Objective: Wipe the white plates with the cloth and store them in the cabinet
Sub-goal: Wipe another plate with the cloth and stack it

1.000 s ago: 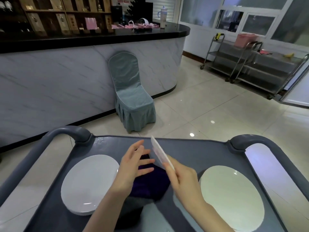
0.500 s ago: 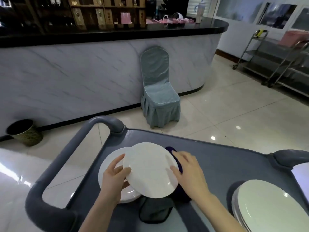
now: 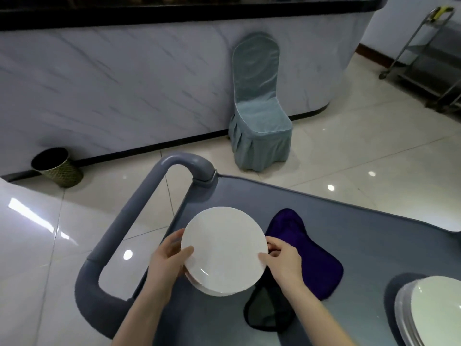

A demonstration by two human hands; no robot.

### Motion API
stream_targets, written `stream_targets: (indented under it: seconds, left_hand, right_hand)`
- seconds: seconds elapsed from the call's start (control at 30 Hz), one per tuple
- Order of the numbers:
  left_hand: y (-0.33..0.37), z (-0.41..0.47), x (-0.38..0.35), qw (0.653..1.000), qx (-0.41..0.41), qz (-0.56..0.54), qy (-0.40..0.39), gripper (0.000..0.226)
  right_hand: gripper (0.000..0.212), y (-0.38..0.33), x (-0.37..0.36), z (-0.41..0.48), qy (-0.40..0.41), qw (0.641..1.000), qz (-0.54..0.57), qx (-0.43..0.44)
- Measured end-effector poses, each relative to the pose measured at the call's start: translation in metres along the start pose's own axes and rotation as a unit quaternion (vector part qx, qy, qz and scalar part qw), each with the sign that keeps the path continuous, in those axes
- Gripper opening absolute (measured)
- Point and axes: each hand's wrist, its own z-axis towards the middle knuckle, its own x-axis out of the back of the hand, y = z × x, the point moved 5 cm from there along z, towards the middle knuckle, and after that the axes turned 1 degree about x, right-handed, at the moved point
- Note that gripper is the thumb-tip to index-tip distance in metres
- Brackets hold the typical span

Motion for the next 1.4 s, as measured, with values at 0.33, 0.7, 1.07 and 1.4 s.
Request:
stream_targets:
  seconds: [0.33, 0.7, 1.07, 1.4]
  left_hand:
    - [0.001, 0.008, 0.012, 0.996, -0.020, 0.078, 0.033, 0.040]
    - [0.011, -0.004, -0.002, 0.943, -0.124, 0.284, 0.121, 0.034]
    - [0.001, -0.063, -0.188, 0.868, -0.294, 0.391, -0.080, 0.015]
    - [-0.056, -0.134, -0.372, 0.782, -0.319, 0.483, -0.232, 0.044]
  right_hand:
    - [0.041, 0.006, -0.009, 0.008, 0.025, 0.999, -0.040, 0.021]
    - [0.038, 0.005, 0.003, 0.007, 0.016, 0.997, -0.051, 0.048]
    - [0.024, 0.054, 0.157, -0.047, 0.090, 0.967, -0.180, 0.155]
    - [0.040, 0.167, 0.324, -0.097, 0.226, 0.905, -0.356, 0.068]
